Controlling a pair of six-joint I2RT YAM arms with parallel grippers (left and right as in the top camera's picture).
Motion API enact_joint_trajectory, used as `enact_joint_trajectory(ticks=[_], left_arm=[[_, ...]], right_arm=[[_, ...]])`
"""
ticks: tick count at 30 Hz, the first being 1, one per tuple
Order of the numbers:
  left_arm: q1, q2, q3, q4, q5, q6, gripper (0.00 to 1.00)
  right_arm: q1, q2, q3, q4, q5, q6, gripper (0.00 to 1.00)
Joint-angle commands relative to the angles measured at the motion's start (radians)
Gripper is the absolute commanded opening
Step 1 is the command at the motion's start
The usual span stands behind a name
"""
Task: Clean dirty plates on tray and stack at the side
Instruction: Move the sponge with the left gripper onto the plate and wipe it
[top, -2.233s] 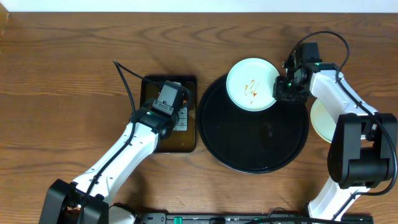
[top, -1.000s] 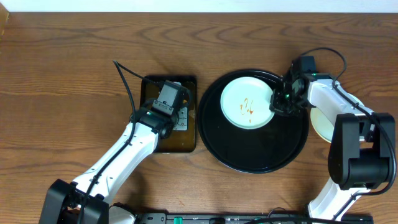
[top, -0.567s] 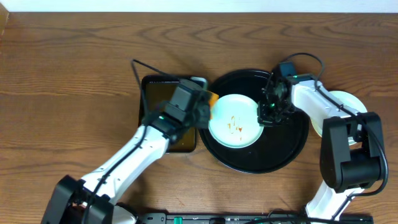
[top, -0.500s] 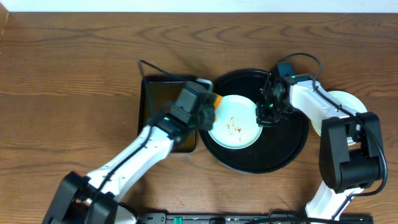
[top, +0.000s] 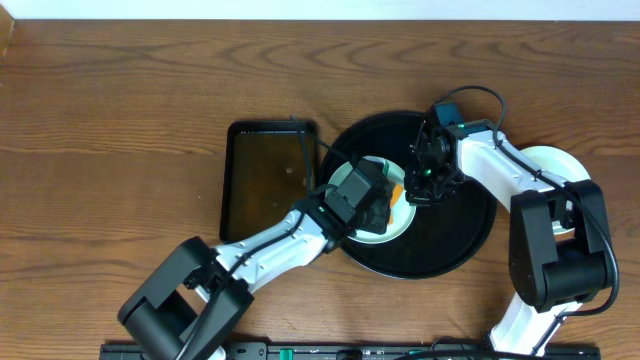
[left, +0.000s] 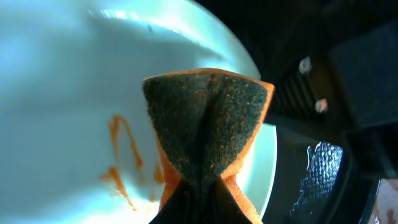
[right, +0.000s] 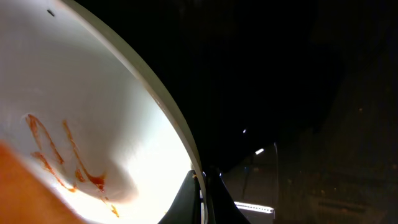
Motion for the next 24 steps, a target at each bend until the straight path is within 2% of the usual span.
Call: enact_joint_trajectory(ticks=[1,8,12,17,24], left_arm=[[-0.023,0.026,-0.003,0.007,-0.001,-0.079,0.08],[-0.040,0.069,-0.003,0.009,-0.005,-0.082,0.08],[-0.034,0.081,-0.003,0.003,-0.101,-0.079,0.08],[0.011,0.081,-0.003,0.004,-0.217,-0.079,0.08],[0.088,0.079,-0.003,-0.027,-0.223,-0.043,0.07]], right_arm=[[0.017,0.010,-0.016,-0.003,0.024,0.009,0.01],[0.017,0.010,-0.016,-0.008,0.024,0.009,0.01],[0.017,0.010,-0.016,-0.011,0.024,0.009,0.01],[0.017,0.010,-0.016,-0.014,0.024,0.009,0.01],[0.017,0.010,-0.016,-0.018,0.024,0.009,0.01]])
